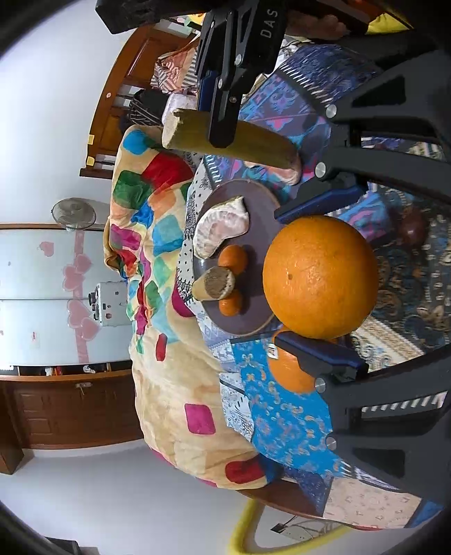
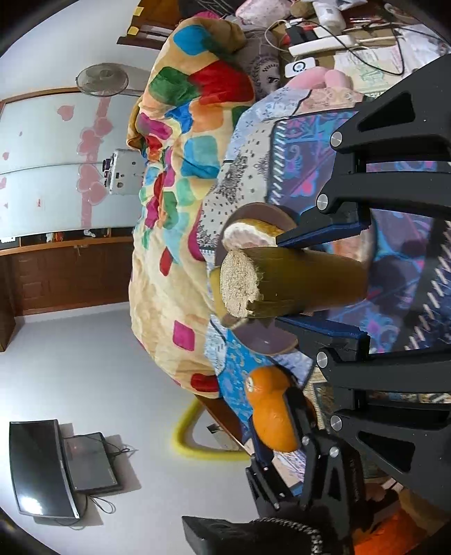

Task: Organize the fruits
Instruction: 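Set the orange on the plate with the left tool while the right tool lays the corn cob there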

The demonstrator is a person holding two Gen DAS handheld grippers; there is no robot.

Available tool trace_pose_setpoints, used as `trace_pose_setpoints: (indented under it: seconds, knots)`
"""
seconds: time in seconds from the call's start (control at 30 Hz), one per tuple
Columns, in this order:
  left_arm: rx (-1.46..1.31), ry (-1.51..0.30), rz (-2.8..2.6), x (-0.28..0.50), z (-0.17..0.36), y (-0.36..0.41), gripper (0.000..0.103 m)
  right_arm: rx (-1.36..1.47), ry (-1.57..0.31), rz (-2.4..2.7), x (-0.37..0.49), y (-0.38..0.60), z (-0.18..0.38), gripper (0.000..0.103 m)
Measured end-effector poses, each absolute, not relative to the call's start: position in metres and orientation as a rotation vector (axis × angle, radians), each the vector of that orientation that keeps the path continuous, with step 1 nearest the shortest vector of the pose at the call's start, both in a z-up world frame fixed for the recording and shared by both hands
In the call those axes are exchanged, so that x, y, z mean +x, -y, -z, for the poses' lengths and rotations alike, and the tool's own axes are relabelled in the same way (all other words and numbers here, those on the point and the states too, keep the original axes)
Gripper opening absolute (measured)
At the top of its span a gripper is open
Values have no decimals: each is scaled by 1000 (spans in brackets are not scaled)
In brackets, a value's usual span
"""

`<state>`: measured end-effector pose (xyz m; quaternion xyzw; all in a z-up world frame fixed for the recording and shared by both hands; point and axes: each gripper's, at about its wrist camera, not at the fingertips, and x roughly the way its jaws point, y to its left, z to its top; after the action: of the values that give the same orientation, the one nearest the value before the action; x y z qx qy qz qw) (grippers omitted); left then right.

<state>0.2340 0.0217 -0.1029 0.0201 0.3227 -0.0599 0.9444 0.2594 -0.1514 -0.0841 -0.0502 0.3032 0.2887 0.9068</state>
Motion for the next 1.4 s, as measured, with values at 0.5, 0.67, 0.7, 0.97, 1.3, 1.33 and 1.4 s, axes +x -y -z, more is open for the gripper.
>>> trace_pose_setpoints:
  seconds: [0.5,0.67,0.7,0.97,1.3,1.33,1.4]
  knots:
    - [25,-692,72,286,114,-23,64,-49,-662,-576,314,136,89,36]
    - [29,-704,62,296,116,-23,64,-56,-696,-562,330,130,95,36]
    - [32,-709,61,298,117,-23,64,-52,-709,-565,334,129,96,36]
    - [15,-735,60,307,123,-25,64,-70,-753,-555,354,114,102,36]
    - [25,-658,45,291,106,-23,73,-80,-756,-549,348,120,97,37]
    - [30,-651,44,288,103,-22,73,-83,-749,-547,345,122,95,38]
    - [41,-638,45,282,98,-22,73,-91,-735,-545,339,125,91,38]
